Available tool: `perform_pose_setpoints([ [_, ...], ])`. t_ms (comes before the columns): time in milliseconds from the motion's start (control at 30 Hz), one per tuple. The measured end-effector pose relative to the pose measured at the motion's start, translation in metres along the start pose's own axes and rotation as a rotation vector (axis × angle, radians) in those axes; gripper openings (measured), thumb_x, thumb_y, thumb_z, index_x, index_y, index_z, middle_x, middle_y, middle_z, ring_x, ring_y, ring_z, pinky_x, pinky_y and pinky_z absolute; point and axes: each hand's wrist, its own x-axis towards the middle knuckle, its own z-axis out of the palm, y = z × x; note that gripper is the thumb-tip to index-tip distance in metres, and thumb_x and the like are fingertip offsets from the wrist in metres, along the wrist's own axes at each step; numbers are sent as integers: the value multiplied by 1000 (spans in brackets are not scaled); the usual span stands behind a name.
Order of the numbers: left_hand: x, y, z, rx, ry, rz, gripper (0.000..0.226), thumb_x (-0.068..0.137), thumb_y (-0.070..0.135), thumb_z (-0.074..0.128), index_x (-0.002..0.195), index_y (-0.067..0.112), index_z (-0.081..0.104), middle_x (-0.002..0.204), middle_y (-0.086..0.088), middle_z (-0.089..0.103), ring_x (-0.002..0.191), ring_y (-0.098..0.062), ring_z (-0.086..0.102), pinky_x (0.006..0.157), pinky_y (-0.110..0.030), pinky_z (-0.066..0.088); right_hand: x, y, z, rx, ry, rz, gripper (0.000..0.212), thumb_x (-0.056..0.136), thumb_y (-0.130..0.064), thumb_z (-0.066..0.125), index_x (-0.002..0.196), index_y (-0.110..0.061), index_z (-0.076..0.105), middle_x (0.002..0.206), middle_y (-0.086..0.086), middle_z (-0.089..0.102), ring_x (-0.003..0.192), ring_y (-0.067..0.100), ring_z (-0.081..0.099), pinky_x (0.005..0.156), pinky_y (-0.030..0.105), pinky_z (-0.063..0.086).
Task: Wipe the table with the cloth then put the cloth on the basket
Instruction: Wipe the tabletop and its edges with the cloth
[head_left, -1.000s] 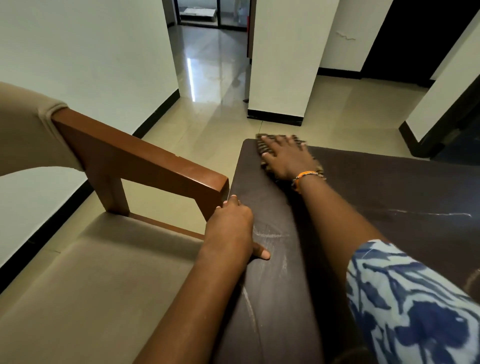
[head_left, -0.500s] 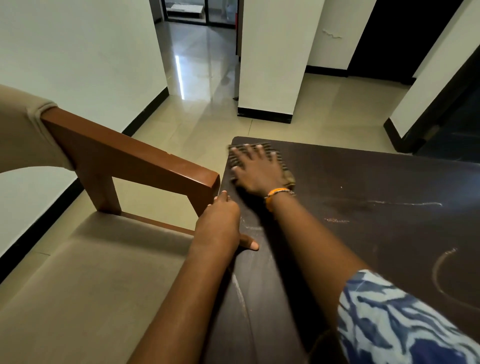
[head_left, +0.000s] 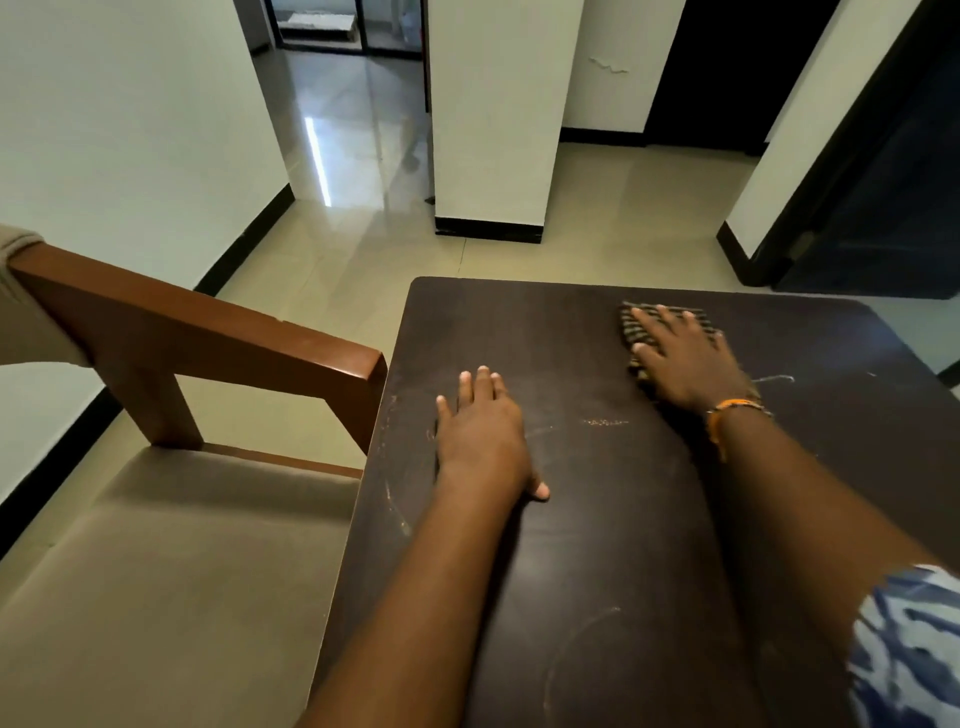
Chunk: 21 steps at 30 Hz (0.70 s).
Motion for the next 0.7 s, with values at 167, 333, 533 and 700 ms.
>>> perform_pose_setpoints([
  [167, 4, 2, 1, 110, -7, -32, 124, 70, 47, 74, 147, 3, -13, 157, -14, -17, 143, -32, -21, 115, -52, -7, -12, 3, 0, 54, 33, 216, 52, 98, -39, 30, 148, -34, 17, 159, 1, 11, 146, 27, 5, 116, 54, 3],
  [333, 8, 8, -2, 213, -28, -55, 128, 68, 49, 75, 145, 1, -15, 156, -17, -17, 142, -34, -23, 113, -54, -10, -15, -91, 20, 38, 35, -90, 52, 98, -39, 33, 147, -36, 18, 159, -1, 10, 146, 26, 4, 115, 54, 2],
  [533, 5, 12, -5, 281, -46, -81, 124, 70, 53, 71, 145, -1, -13, 156, -18, -14, 143, -34, -21, 114, -54, -8, -15, -116, 20, 26, -74, -346, 51, 99, -39, 31, 147, -39, 15, 159, -5, 7, 147, 21, 2, 116, 51, 1],
  [700, 11, 1, -2, 287, -61, 3, 123, 71, 58, 67, 146, 7, -16, 156, -14, -18, 141, -34, -26, 112, -54, -12, -17, 4, -1, 20, -5, -79, 51, 99, -36, 32, 147, -37, 17, 159, -4, 13, 146, 23, 7, 116, 54, 9],
])
